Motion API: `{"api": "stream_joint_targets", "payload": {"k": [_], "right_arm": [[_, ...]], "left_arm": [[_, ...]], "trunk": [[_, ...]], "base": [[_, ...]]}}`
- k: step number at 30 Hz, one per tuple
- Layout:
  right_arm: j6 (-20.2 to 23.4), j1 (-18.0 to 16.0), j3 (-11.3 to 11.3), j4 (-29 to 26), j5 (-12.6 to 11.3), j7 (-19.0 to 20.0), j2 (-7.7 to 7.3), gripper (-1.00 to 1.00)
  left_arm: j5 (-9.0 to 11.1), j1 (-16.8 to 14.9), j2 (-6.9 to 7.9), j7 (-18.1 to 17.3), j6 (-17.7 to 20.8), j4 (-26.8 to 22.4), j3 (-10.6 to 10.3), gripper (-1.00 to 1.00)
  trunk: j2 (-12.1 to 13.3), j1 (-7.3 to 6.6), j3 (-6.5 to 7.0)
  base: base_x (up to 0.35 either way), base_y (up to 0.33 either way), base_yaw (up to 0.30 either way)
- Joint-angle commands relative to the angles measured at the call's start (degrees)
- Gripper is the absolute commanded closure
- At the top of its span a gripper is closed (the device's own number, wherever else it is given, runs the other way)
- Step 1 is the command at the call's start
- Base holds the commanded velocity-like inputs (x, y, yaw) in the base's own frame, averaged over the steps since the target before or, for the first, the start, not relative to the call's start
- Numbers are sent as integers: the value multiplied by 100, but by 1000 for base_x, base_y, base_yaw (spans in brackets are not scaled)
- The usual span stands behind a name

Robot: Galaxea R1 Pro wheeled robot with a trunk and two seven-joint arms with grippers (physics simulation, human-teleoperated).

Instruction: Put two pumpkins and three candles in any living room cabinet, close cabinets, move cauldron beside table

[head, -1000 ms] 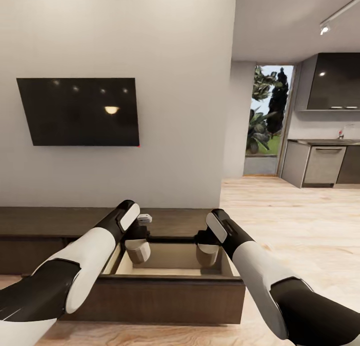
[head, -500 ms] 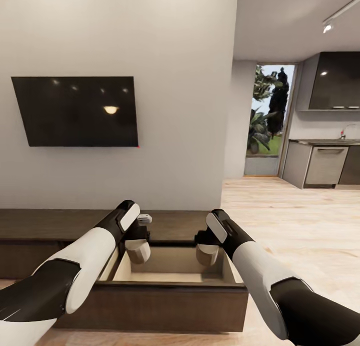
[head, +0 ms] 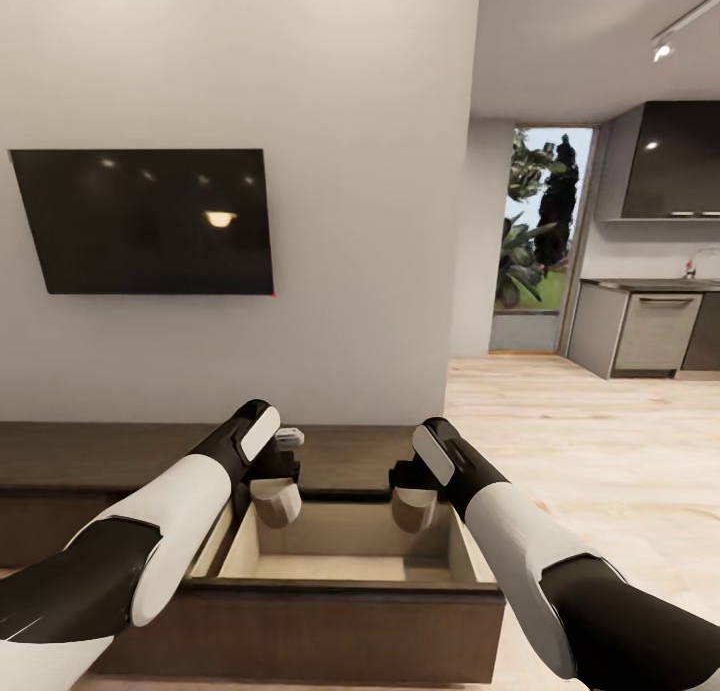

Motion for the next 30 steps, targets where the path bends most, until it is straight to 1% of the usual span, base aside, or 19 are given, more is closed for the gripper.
{"api": "stream_joint_targets", "payload": {"k": [1, 7, 18, 30], "right_arm": [[9, -3, 16, -5, -54, -44, 0, 100], [5, 4, 15, -5, -46, 81, 0, 100], [8, 9, 11, -5, -45, 98, 0, 100], [9, 13, 11, -5, -46, 107, 0, 100]], "left_arm": [[58, -4, 3, 40, 16, -8, -43, 100], [58, 1, 2, 39, 16, -11, -43, 100], [58, 2, 6, 32, 16, -23, -84, 100], [58, 2, 6, -7, 16, -22, -87, 100]], "trunk": [[-3, 1, -7], [-3, 1, -7], [-3, 1, -7], [-484, 264, -222]], "base": [[142, 0, 0], [48, 0, -60], [4, 0, -39], [0, 0, -1]]}}
